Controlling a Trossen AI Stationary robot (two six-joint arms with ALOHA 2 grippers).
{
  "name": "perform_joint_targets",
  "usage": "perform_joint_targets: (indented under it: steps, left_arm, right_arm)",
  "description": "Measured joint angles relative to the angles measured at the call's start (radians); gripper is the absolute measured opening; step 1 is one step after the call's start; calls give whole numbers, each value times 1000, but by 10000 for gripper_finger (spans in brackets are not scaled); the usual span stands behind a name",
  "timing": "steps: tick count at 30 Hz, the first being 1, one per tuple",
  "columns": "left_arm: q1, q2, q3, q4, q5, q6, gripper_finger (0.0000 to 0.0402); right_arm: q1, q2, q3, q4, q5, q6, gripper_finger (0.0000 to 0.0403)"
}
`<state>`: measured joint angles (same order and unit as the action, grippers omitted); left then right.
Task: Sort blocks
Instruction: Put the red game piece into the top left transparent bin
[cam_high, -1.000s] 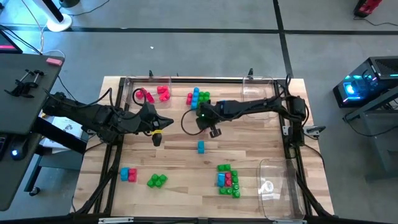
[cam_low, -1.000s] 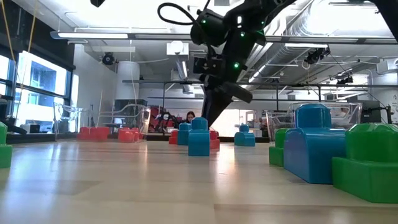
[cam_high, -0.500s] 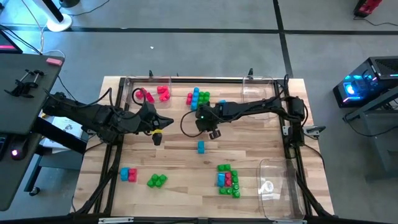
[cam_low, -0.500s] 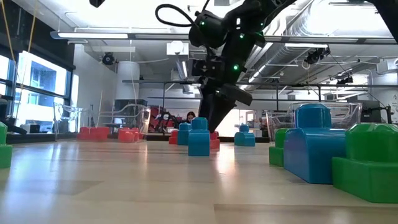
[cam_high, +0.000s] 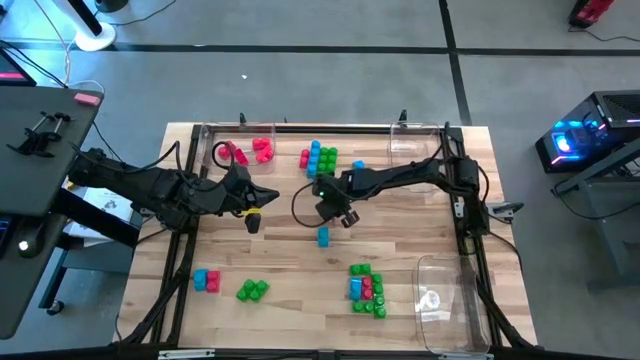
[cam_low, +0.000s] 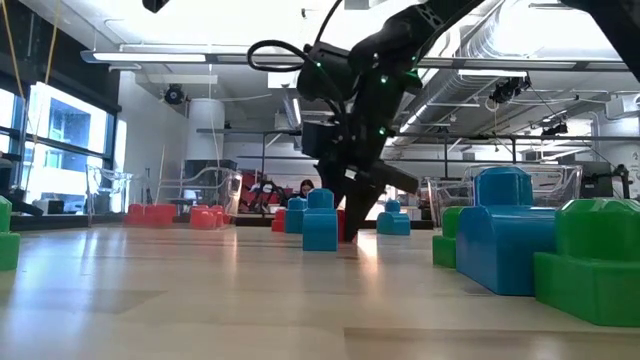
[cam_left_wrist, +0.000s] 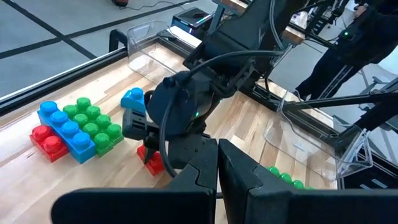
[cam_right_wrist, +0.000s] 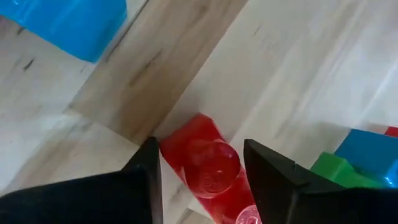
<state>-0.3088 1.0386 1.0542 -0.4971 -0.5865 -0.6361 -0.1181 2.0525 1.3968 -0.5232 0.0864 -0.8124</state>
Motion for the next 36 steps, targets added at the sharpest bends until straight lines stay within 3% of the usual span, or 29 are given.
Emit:
perform_joint_targets:
  steps: [5, 10, 16, 20, 28, 33, 36]
  left_arm:
    - [0, 0, 0, -2, 5, -3, 0]
    - [0, 0, 0, -4, 6, -8, 0]
    - [0, 0, 0, -5, 7, 1, 0]
    - [0, 0, 0, -7, 8, 11, 0]
    - [0, 0, 0, -28, 8, 11, 0]
    - [0, 0, 0, -38, 8, 12, 0]
    - [0, 0, 0, -38, 8, 12, 0]
  right_arm:
    - [-1, 3, 2, -41, -11, 72, 133]
    - [-6, 1, 0, -70, -88, 320, 133]
    - [-9, 8, -5, 3, -327, 625, 132]
    - [-16, 7, -5, 82, -453, 735, 132]
    - [-67, -63, -5, 65, -435, 673, 132]
    - [-91, -126, -3, -63, -414, 500, 134]
    - [-68, -131, -3, -138, -332, 368, 142]
